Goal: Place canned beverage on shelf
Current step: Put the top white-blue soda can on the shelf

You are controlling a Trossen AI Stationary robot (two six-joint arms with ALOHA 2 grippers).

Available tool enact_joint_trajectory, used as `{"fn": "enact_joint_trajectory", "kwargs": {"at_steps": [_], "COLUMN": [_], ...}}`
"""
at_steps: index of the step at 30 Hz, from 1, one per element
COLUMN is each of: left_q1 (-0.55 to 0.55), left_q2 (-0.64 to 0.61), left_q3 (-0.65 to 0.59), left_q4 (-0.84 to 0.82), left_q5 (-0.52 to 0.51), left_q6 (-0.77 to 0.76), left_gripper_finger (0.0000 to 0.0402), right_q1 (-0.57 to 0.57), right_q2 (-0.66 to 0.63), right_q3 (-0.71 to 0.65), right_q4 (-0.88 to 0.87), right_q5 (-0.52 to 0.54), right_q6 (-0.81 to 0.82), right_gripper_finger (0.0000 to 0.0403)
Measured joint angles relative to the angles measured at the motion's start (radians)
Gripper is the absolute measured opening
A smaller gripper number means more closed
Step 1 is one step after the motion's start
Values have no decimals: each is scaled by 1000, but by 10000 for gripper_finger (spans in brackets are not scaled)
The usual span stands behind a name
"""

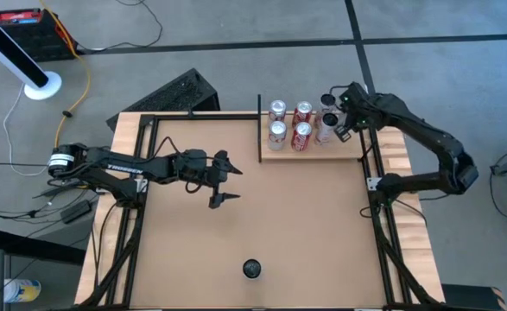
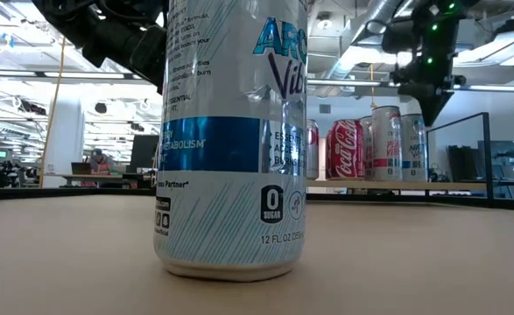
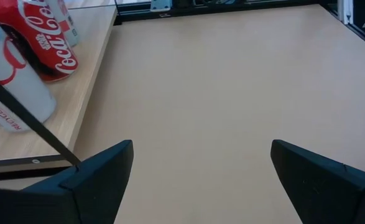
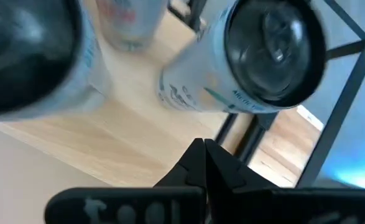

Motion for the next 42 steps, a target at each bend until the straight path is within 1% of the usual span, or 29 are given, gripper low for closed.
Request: {"fn": "enact_joint_trajectory", "kwargs": {"at_steps": [4,7,20,30,36,42], "left_q1": [10,16,16,16,16,16], "left_q2": [0,0,0,0,0,0], "left_q3": [0,0,0,0,0,0], "left_q4": [0,4,3,-1,-1,-1], "left_q5": [0,0,0,0,1,37], "left_q6": [0,-1,-17,-19,-27,-50], "left_gripper_finger": [366,366,366,366,366,366], "right_q1": [-1,-3,-55,-72,-72,-53], "right_q2": [-46,-53,16,27,29,12], "right_q3": [0,0,0,0,0,0], "right_q4": [52,80,152,175,200,152], "right_q5": [-19,-16,-11,-8,14,15], "right_q6": [2,3,-15,-27,-27,-26], "right_gripper_finger": [20,20,20,20,20,20]}}
